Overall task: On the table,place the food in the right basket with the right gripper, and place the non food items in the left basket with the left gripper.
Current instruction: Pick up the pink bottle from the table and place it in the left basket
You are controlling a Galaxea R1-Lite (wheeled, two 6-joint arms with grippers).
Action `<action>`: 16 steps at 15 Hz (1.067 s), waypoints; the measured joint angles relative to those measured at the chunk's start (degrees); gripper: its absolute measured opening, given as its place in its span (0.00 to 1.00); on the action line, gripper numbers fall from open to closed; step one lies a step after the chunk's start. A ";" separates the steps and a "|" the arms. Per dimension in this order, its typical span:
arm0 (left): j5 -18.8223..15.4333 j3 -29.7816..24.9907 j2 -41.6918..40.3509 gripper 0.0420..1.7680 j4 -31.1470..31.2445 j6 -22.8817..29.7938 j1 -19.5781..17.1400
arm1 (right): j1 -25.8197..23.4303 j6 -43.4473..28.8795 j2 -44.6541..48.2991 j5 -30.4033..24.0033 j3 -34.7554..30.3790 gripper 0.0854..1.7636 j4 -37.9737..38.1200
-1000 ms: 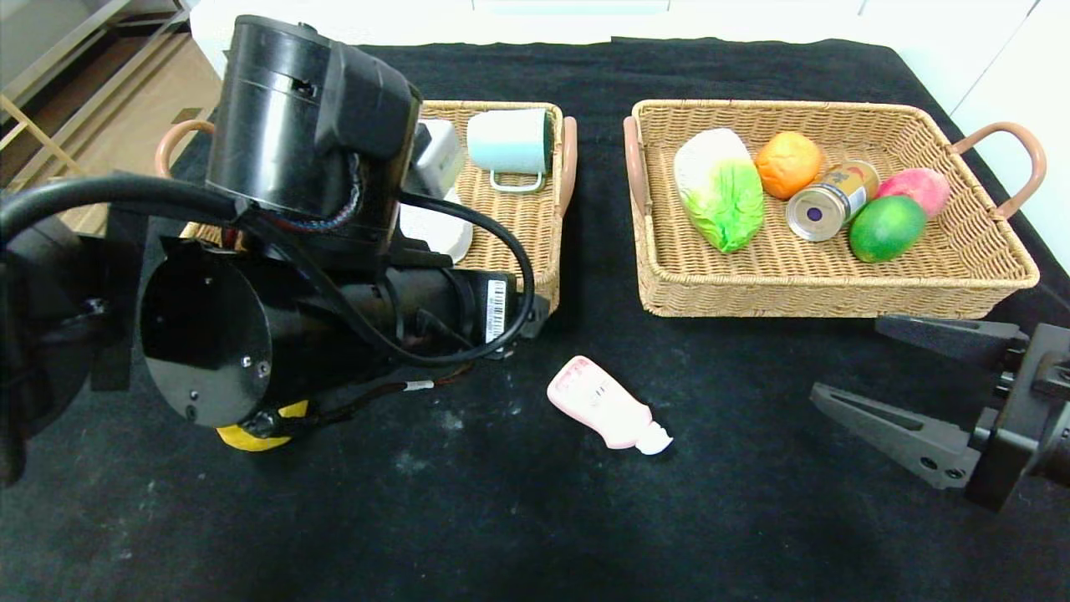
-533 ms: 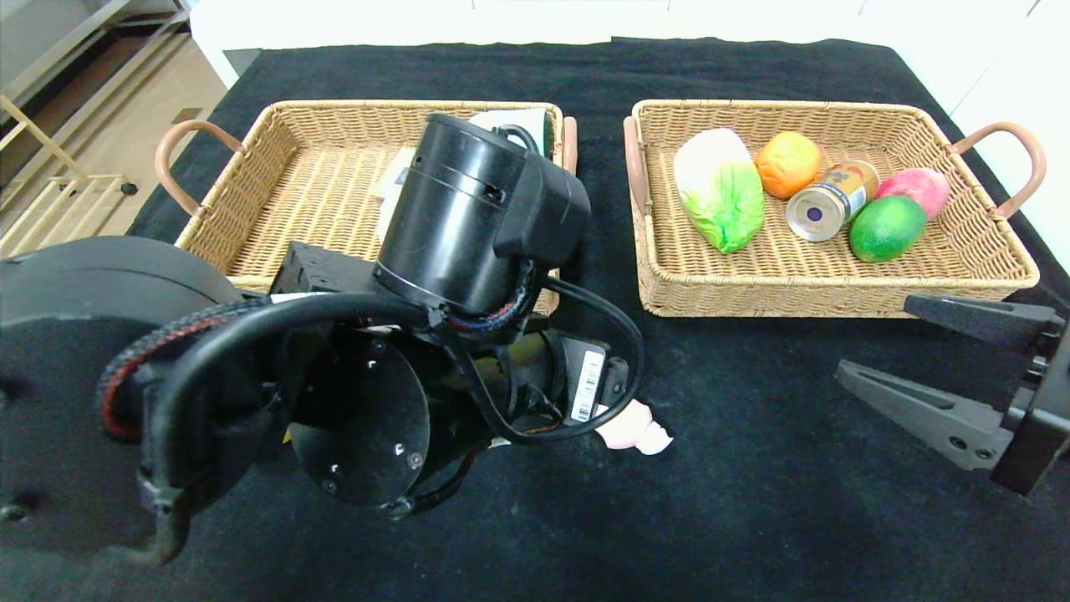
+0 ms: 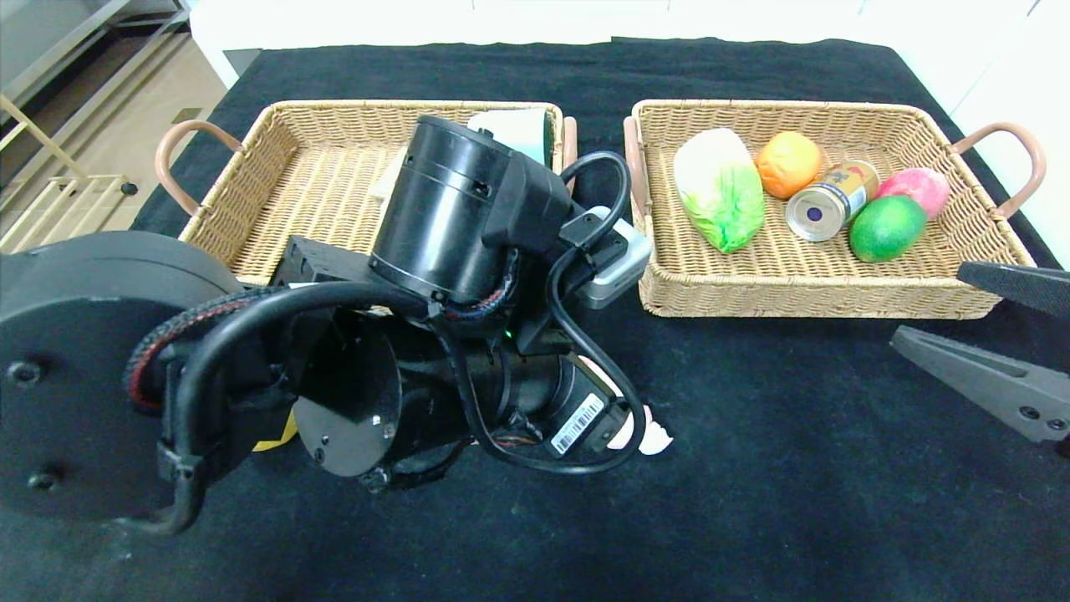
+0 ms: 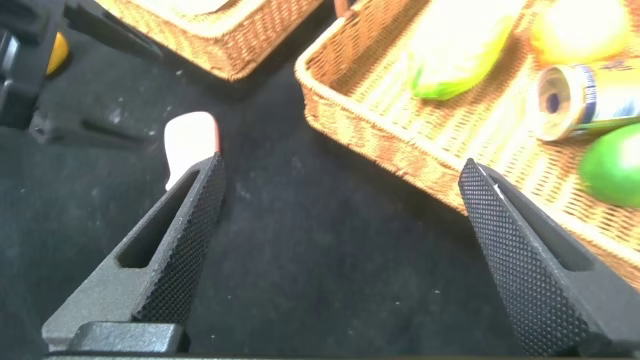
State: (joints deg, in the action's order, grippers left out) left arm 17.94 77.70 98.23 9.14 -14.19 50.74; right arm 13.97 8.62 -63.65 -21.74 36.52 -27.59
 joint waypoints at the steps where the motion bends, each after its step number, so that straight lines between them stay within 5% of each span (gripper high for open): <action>1: -3.32 0.24 -0.13 0.96 0.13 -2.76 -0.94 | -0.20 0.00 0.48 -0.01 0.10 0.97 0.06; 6: -15.06 2.94 -0.13 0.96 7.75 -12.90 -4.79 | -1.30 -0.07 3.17 -0.04 2.47 0.97 7.69; 16: -16.46 8.81 4.24 0.97 10.53 -26.30 -6.84 | -8.66 0.15 10.95 -5.07 8.40 0.97 21.22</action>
State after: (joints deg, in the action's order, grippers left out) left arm 1.49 86.52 102.47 19.68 -40.48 43.90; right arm 5.32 8.77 -52.70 -26.81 44.92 -6.36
